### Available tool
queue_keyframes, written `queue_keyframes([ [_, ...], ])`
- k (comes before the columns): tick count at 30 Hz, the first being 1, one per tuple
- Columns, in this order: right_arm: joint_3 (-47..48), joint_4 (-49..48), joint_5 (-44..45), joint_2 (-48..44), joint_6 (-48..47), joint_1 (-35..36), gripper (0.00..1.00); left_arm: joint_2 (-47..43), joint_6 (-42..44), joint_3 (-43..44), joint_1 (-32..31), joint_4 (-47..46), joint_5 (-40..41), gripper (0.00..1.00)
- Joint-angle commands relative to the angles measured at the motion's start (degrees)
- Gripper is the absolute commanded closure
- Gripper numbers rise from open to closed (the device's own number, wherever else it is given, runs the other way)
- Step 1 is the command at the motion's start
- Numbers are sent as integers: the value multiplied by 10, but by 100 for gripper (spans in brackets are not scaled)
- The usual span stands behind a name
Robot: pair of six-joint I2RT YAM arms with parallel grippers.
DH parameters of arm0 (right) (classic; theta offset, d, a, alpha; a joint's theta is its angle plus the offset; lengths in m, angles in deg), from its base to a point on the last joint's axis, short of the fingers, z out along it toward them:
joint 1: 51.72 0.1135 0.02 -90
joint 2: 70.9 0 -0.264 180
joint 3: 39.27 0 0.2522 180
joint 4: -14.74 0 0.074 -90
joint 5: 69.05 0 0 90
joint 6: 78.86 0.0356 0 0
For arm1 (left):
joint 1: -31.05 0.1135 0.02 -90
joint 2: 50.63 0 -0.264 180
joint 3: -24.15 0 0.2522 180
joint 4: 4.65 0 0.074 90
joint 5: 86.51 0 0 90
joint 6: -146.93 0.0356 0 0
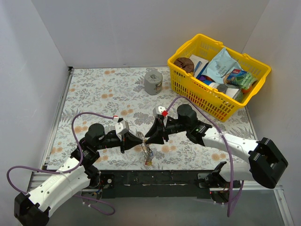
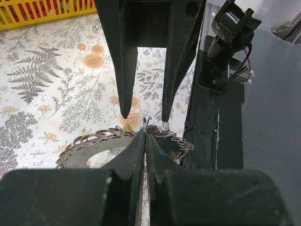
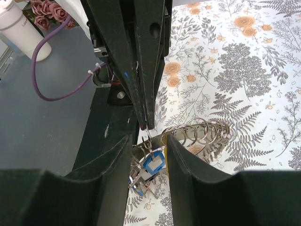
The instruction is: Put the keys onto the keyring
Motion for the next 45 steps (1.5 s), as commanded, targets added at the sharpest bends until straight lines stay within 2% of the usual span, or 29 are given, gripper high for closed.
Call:
queue_keyframes([
  [1, 15, -26, -13, 10, 3, 3, 58, -9, 2, 4, -2, -35, -10, 100],
  [10, 18, -27, -19, 23, 9, 3, 65, -4, 2, 4, -2, -35, -12, 100],
  [14, 24, -23, -30, 31, 10, 3, 80, -3, 2, 4, -2, -36, -12, 100],
  [16, 33, -19, -35, 37, 10, 3, 96, -3, 2, 4, -1, -37, -13, 100],
  [17, 35, -13, -35, 39, 10, 3, 99, -4, 1, 5, -1, -37, -12, 100],
  [23, 44, 8, -18, 35, -1, 3, 99, -1, 0, 5, -1, -38, -10, 100],
  [28, 71, 93, 14, 35, -29, 3, 99, 2, 3, 8, -2, -32, -3, 100],
  [31, 92, 152, 35, 35, -41, 3, 99, 4, 14, 18, -1, -18, -2, 90],
  [32, 96, 164, 45, 34, -57, 4, 99, 8, 18, 29, -2, -12, -1, 82],
  [34, 107, 185, 54, 33, -71, 3, 99, 12, 39, 44, -2, 11, 0, 76],
  [35, 110, 205, 59, 33, -76, 3, 99, 19, 46, 56, -2, 17, 4, 69],
  [39, 131, 265, 58, 34, -104, 3, 99, 44, 69, 79, -1, 40, 0, 59],
  [45, 155, 350, 60, 34, -156, 3, 99, 83, 90, 98, -2, 45, -20, 56],
])
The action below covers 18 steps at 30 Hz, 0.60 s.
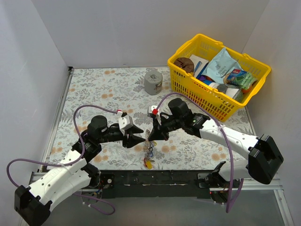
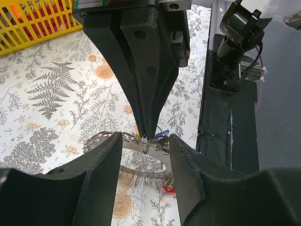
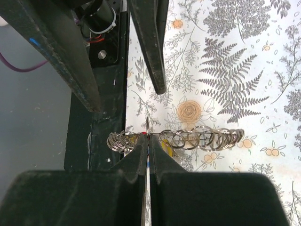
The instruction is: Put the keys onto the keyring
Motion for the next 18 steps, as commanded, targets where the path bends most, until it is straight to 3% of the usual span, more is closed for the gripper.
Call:
queue_keyframes([
  [1, 38, 65, 4, -8, -52, 2, 99, 28, 32, 24, -1, 17, -27, 56],
  [13, 30, 124, 37, -28, -93, 2, 99, 126, 69, 52, -2, 1, -101, 59],
  [18, 22, 122, 37, -37, -95, 2, 99, 175, 72, 68, -2, -4, -123, 65],
])
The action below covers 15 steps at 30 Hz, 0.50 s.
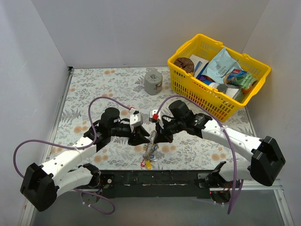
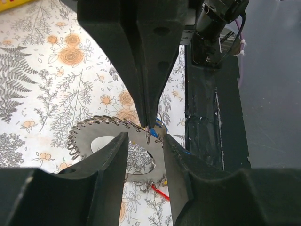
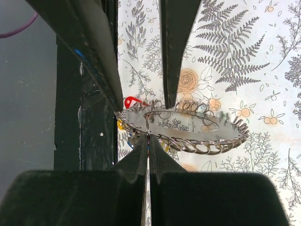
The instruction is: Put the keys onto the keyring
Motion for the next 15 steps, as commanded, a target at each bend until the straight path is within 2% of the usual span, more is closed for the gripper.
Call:
queue_keyframes([
  [1, 8, -6, -5, -25, -11, 2, 99, 28, 14, 26, -2, -13, -35, 66],
  [15, 3, -14, -7, -29, -9, 2, 99, 60, -29, 5, -2, -83, -53, 78],
])
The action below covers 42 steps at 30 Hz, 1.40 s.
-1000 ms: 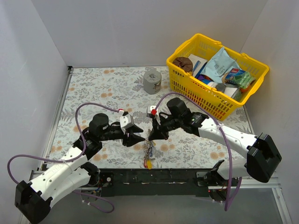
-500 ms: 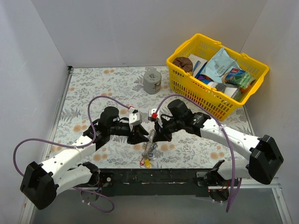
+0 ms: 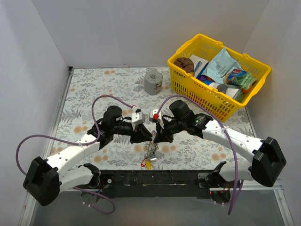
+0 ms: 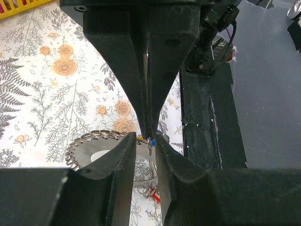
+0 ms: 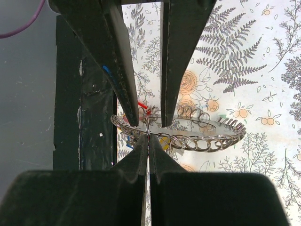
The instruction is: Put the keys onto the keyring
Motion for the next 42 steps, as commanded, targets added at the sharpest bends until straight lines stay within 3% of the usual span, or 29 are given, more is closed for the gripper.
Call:
queue_keyframes([
  [1, 3, -15, -10, -21, -7, 2, 99, 9, -15, -2, -3, -30, -16, 77],
  [21, -6, -34, -9, -33, 3, 2, 99, 15, -34, -35, -9, -69, -13, 80],
  [29, -8, -36, -10, -35, 6, 2, 99, 36, -45, -29, -9, -88, -26, 100],
  [42, -26, -82, -10, -50, 36, 2, 99, 3, -62, -45, -17, -104, 23, 100],
])
